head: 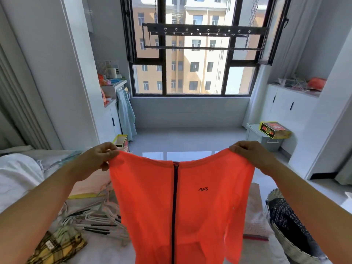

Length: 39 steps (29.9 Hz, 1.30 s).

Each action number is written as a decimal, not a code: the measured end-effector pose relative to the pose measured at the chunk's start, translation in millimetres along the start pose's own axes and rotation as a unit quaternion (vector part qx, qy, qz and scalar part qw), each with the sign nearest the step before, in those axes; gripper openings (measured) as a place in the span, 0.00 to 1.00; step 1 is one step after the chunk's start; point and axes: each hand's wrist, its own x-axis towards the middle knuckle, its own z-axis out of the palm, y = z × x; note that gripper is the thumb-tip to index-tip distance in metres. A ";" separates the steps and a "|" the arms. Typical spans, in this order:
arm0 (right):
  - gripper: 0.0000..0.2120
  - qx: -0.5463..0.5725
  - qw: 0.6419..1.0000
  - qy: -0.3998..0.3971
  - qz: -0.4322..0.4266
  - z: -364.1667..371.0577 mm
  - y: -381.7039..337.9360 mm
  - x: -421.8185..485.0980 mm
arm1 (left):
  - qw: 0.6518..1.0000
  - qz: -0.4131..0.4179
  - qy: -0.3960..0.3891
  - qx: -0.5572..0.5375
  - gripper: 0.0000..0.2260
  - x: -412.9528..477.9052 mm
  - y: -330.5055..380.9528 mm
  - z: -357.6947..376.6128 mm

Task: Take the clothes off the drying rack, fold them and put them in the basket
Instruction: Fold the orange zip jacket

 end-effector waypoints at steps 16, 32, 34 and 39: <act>0.08 -0.241 0.962 0.042 -0.121 -1.6 21.8 19.1 | 0.948 -0.141 -0.125 0.256 0.13 3.9 14.2 1.4; 0.13 0.160 0.966 0.188 0.081 16.5 27.7 36.2 | 0.998 0.043 0.040 0.033 0.08 0.3 8.2 30.5; 0.12 0.131 0.967 0.208 0.067 17.2 26.2 35.6 | 0.999 0.039 0.012 0.005 0.08 -1.6 9.2 32.0; 0.13 -0.001 0.977 0.212 -0.002 11.5 20.3 27.3 | 0.990 -0.102 -0.062 0.068 0.27 -11.8 17.3 27.5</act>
